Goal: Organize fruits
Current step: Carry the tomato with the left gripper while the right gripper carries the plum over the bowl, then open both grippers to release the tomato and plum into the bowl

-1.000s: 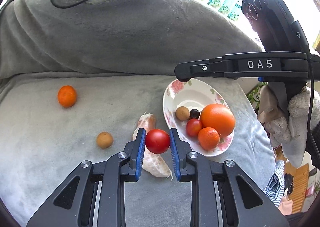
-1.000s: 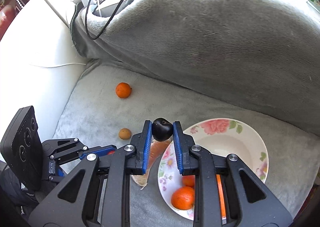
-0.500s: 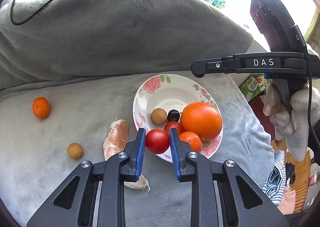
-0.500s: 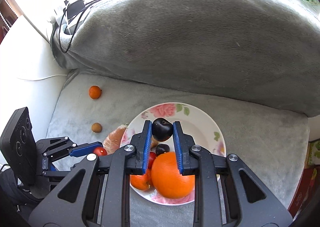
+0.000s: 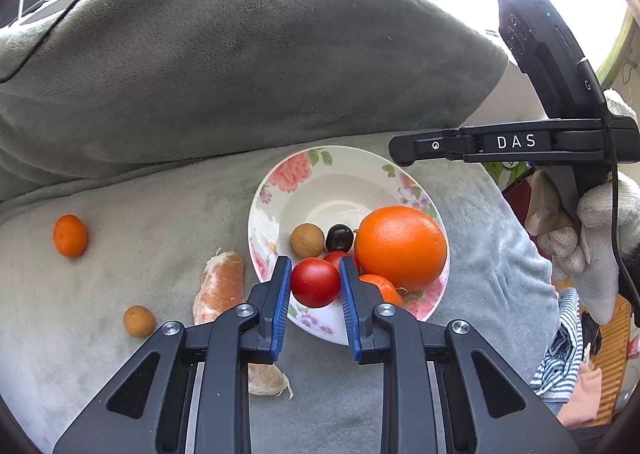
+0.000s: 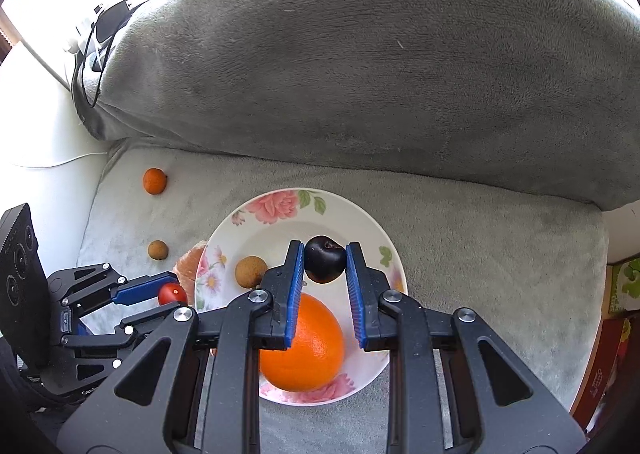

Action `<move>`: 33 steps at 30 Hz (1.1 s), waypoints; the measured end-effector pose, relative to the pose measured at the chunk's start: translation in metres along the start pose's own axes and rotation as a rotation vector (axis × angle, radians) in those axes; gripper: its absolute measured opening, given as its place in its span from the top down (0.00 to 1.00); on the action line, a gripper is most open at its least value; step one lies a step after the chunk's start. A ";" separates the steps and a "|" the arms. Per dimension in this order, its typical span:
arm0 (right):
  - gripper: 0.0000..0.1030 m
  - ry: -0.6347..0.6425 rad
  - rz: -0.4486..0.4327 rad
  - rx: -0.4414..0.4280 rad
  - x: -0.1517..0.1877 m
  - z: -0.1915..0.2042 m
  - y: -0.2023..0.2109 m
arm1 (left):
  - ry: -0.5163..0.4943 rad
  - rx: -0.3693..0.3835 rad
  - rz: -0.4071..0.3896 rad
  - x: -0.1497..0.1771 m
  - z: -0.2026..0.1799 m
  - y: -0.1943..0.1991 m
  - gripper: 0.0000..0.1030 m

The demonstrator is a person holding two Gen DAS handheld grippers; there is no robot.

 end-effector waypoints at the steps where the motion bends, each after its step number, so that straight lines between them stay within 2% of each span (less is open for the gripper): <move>1: 0.78 0.001 0.002 0.003 0.000 0.000 -0.002 | -0.004 -0.008 0.006 0.000 0.000 -0.001 0.78; 20: 0.78 0.004 0.004 0.015 0.001 0.007 -0.010 | -0.009 -0.026 0.046 -0.003 -0.002 -0.013 0.77; 24: 0.77 0.000 0.003 0.015 0.000 0.006 -0.009 | -0.010 -0.030 0.044 -0.003 -0.003 -0.014 0.64; 26: 0.73 0.001 0.001 0.020 0.000 0.006 -0.009 | -0.005 -0.034 0.044 -0.003 -0.003 -0.014 0.59; 27: 0.65 0.001 -0.003 0.025 -0.001 0.005 -0.008 | -0.003 -0.037 0.044 -0.003 -0.003 -0.014 0.56; 28: 0.52 -0.001 -0.011 0.029 -0.001 0.004 -0.006 | 0.000 -0.040 0.043 -0.003 -0.002 -0.014 0.53; 30: 0.40 -0.006 -0.026 0.031 -0.003 0.003 -0.003 | 0.004 -0.043 0.043 -0.003 -0.002 -0.014 0.50; 33: 0.38 -0.012 -0.029 0.031 -0.004 0.003 -0.001 | 0.007 -0.056 0.049 -0.001 -0.001 -0.014 0.41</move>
Point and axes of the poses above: each gripper's, at about its wrist camera, not at the fingertips, and y roughly against the way its jaws point, z to its left, x to its underside, the point moved 10 cm from there along -y, roughly the way its jaws point, and after that the axes turned 12 degrees about x, right-handed, at the moved point
